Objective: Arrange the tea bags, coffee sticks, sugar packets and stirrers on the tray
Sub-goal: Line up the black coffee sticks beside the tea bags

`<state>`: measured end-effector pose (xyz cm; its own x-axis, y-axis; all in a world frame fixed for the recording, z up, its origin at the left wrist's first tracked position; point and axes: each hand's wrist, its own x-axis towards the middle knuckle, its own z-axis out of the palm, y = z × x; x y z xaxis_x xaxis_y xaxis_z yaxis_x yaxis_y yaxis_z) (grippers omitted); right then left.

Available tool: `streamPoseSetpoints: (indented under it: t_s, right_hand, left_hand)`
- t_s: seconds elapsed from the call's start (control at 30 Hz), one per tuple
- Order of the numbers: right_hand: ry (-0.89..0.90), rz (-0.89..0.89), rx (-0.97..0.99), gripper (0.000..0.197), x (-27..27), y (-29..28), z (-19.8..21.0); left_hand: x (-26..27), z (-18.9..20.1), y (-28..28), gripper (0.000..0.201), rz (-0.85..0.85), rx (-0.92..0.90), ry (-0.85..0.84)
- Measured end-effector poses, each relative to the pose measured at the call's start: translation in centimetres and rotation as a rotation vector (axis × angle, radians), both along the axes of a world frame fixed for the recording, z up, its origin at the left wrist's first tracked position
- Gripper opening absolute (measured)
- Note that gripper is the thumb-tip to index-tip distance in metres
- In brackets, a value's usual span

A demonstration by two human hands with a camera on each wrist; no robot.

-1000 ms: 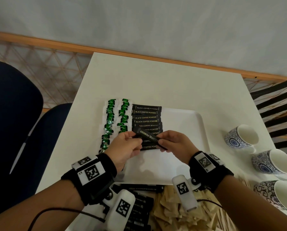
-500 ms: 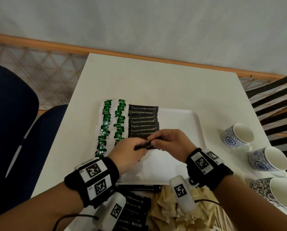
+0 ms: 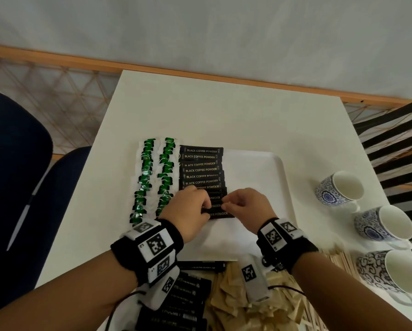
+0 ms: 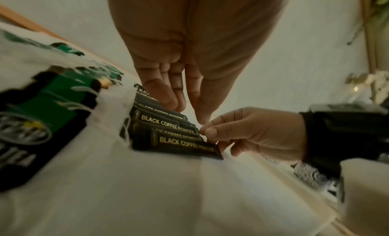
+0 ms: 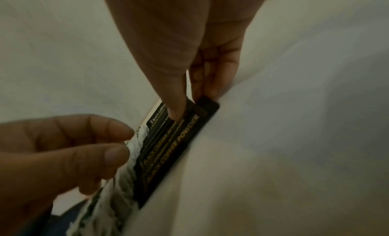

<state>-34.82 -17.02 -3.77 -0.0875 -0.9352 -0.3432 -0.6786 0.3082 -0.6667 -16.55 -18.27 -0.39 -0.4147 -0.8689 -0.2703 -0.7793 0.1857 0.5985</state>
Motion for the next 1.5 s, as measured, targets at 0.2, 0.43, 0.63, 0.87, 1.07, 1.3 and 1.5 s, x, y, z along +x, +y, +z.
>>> streamPoseSetpoints:
  t_s: [0.2,0.43,0.63,0.87,1.07,1.3,1.5]
  right_hand:
    - [-0.053,0.018,0.056,0.031,-1.0,0.6,0.6]
    - [-0.112,0.052,0.061,0.041,-0.9,0.9,0.5]
    - [-0.157,0.004,0.019,0.052,-0.7,0.1,0.4]
    - [-0.089,0.054,-0.028,0.060,-0.5,-0.8,0.3]
    - [-0.056,0.147,-0.066,0.051,-0.4,-1.3,0.0]
    - [-0.049,0.082,-0.100,0.049,-0.5,-2.7,-0.4]
    - [-0.034,0.132,-0.070,0.051,-0.2,-3.4,-0.4]
  left_hand:
    - [-1.7,-0.5,0.2,0.020,-0.134,-0.065,-0.257]
    - [-1.1,-1.6,-0.1,0.016,-0.154,-0.106,-0.317]
    - [-0.7,-1.7,-0.4,0.017,-0.117,-0.098,-0.288]
    - [-0.6,-1.8,-0.6,0.025,-0.088,-0.112,-0.256]
    - [-0.5,-1.8,-0.9,0.025,-0.075,-0.098,-0.248]
    - [-0.4,-1.6,-1.0,0.023,-0.088,-0.112,-0.255]
    - [-0.4,-1.5,-1.1,0.022,-0.091,-0.106,-0.245]
